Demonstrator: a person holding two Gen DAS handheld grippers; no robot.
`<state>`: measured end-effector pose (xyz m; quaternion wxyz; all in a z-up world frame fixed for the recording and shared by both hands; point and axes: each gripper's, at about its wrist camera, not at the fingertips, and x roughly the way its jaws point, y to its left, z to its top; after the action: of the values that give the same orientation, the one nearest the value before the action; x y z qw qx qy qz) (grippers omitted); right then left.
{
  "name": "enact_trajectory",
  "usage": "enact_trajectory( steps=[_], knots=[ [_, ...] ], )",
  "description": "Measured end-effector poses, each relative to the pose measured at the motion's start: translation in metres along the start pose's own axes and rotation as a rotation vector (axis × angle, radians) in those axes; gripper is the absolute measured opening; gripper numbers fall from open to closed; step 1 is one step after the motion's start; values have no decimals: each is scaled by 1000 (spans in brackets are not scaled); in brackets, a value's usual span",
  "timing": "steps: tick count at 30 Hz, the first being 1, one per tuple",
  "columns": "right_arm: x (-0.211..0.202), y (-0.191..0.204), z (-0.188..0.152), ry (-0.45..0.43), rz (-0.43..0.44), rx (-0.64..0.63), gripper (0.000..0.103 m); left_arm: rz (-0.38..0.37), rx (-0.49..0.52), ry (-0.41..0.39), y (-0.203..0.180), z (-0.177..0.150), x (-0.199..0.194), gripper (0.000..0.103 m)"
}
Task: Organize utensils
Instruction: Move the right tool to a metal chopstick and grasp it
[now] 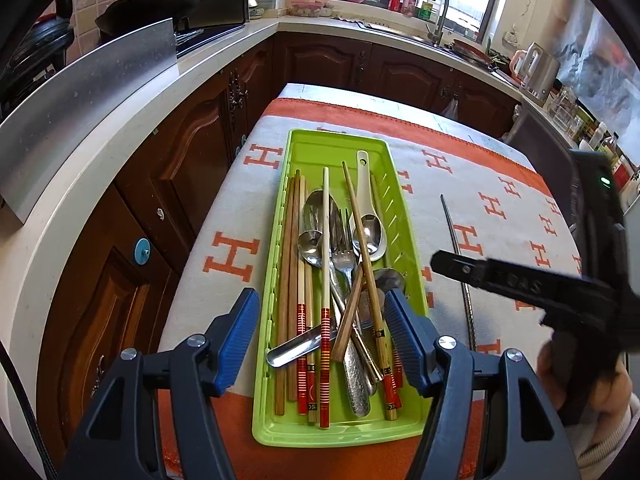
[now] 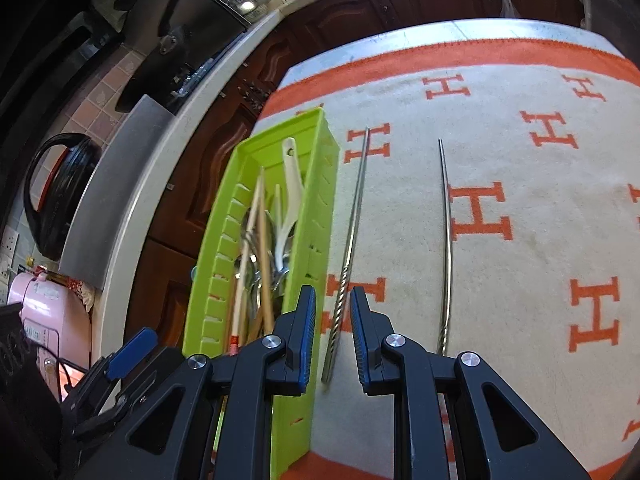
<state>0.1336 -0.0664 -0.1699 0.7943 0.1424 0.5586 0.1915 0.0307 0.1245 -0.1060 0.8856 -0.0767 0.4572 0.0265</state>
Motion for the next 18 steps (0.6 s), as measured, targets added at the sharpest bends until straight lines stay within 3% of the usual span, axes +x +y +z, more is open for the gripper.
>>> enact_trajectory(
  steps=[7,18],
  knots=[
    [36,-7,29,52,-14,28,18,5,-24,-3,7,6,4,63],
    [69,7,50,70,-107,-63,17,12,-96,13,30,9,15,68]
  ],
)
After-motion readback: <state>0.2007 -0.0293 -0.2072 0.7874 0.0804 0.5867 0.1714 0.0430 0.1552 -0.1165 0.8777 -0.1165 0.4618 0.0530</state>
